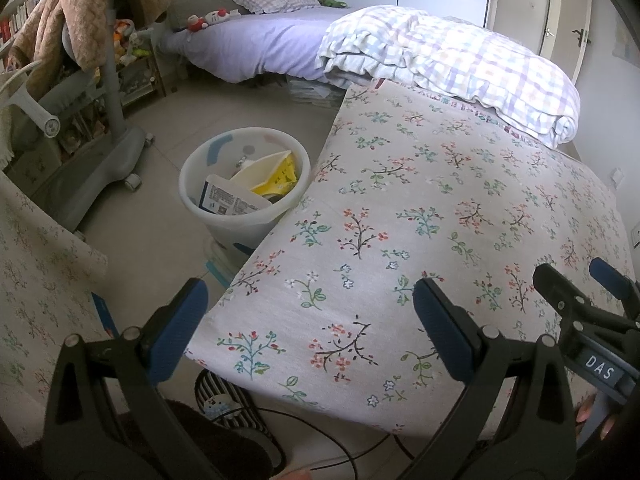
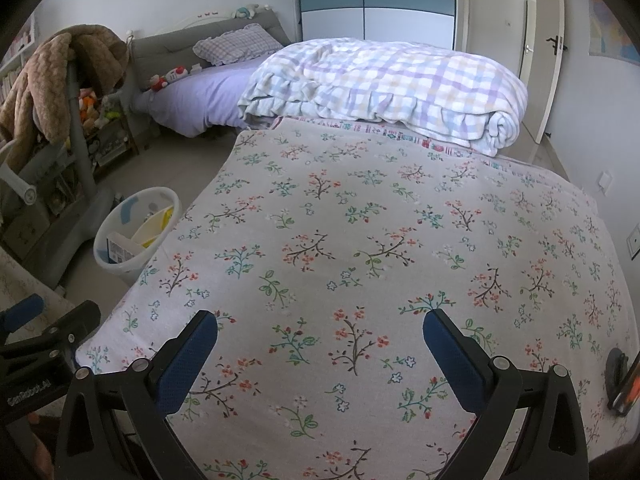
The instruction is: Collect trash
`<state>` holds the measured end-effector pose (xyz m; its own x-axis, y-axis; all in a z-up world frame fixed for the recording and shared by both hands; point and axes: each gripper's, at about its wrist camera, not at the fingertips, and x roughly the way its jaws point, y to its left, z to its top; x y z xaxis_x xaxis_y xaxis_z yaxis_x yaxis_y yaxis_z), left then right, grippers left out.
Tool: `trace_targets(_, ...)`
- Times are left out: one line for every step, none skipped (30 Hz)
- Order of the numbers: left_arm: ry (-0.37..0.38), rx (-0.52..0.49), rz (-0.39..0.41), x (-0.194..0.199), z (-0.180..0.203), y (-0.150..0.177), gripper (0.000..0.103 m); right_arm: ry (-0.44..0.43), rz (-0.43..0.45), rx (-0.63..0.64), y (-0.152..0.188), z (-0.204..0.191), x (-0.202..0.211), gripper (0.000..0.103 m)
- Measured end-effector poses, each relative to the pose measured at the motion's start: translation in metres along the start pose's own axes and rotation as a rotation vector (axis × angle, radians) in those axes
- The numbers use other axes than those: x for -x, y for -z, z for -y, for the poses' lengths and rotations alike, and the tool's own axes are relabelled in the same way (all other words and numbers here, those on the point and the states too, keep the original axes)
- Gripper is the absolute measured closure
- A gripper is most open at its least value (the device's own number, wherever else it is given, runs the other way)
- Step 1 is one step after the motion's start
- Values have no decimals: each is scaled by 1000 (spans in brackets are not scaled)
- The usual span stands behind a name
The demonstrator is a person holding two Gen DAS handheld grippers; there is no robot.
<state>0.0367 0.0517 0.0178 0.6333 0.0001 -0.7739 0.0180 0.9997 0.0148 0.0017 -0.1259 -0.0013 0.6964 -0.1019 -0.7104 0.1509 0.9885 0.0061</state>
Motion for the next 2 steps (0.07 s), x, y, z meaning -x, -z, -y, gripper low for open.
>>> trace_targets(0,-2,0,0,0,1,1,0,0,-1,0,0,1,0)
trace_targets(4,-4,-5,-1,0,0,1,-1,-1,-2,0,0,1,0)
